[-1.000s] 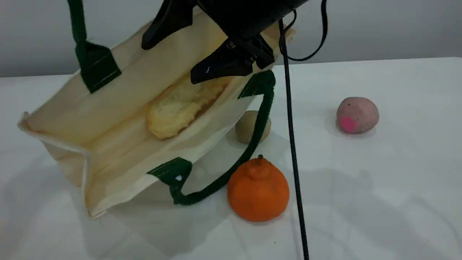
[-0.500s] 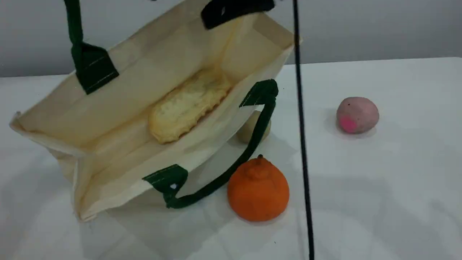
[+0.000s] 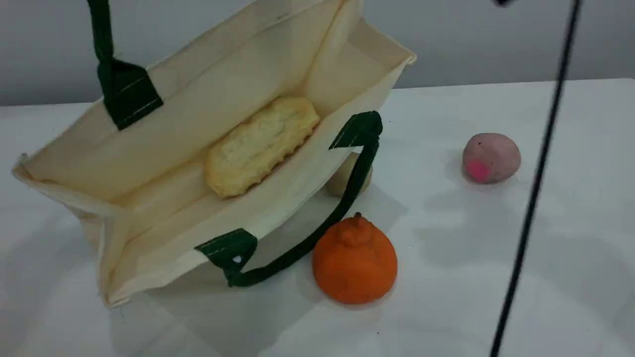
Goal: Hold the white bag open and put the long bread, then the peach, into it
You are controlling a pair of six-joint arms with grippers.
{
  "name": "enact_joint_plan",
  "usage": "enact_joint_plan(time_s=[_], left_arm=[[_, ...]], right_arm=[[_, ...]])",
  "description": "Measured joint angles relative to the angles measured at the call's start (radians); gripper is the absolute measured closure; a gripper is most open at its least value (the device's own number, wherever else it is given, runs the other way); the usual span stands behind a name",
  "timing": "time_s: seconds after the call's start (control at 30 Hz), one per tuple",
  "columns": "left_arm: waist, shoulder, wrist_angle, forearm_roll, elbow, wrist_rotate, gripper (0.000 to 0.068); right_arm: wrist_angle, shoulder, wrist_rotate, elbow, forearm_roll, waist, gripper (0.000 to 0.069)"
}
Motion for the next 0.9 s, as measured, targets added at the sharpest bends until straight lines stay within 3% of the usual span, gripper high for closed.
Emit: enact_joint_plan(time_s=[0.17, 0.33, 0.9], left_arm=[[0.0, 0.0, 0.0, 0.0, 0.0, -0.001, 0.0589], [0.0, 0.0, 0.0, 0.0, 0.0, -0.003, 0.0589], [0.0, 0.0, 0.0, 0.0, 0.0, -0.005, 0.0589]], right_arm=[[-0.004, 0.02, 0.078, 0.0, -0.158, -0.067, 0.0114], [-0.046, 0.097, 0.102, 0.0, -0.267, -0.071, 0.0114], [-0.209, 0.311, 0.102, 0.0, -0.307, -0.071, 0.0114]])
